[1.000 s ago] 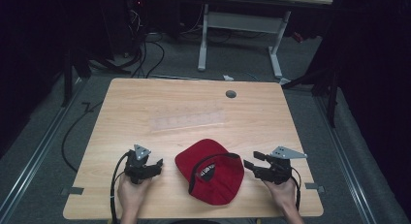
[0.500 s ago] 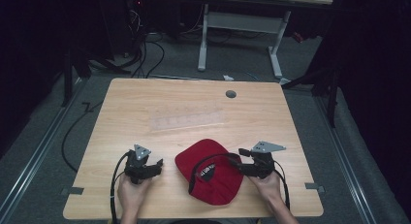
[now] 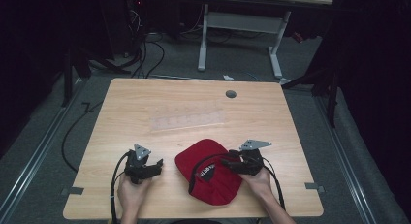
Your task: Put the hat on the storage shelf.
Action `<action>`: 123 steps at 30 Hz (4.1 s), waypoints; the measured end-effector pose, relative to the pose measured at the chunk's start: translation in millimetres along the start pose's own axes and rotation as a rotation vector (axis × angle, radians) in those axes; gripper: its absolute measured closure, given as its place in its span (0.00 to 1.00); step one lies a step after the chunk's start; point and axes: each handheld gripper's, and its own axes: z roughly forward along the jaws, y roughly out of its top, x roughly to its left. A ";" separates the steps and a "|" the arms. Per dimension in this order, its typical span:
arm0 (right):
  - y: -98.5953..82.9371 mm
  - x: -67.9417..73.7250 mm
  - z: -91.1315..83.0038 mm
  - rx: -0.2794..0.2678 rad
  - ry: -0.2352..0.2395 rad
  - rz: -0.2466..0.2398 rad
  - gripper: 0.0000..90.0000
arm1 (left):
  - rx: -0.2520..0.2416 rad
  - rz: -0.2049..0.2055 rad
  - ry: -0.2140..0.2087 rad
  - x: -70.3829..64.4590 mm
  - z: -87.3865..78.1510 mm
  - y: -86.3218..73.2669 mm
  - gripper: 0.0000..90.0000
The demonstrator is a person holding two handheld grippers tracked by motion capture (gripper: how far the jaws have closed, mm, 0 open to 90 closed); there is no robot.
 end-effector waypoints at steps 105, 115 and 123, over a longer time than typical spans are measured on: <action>72.8 -29.0 -35.3 -0.055 0.100 0.157 0.90 | 0.008 0.197 -0.304 -108.0 -7.0 9.9 0.17; 74.4 -27.7 -32.3 0.022 0.080 0.124 0.90 | -0.050 0.286 -0.322 -113.3 -12.0 9.2 0.16; 73.4 -25.6 -28.6 0.059 0.086 0.131 0.89 | -0.083 0.355 -0.334 -118.3 -14.2 7.5 0.18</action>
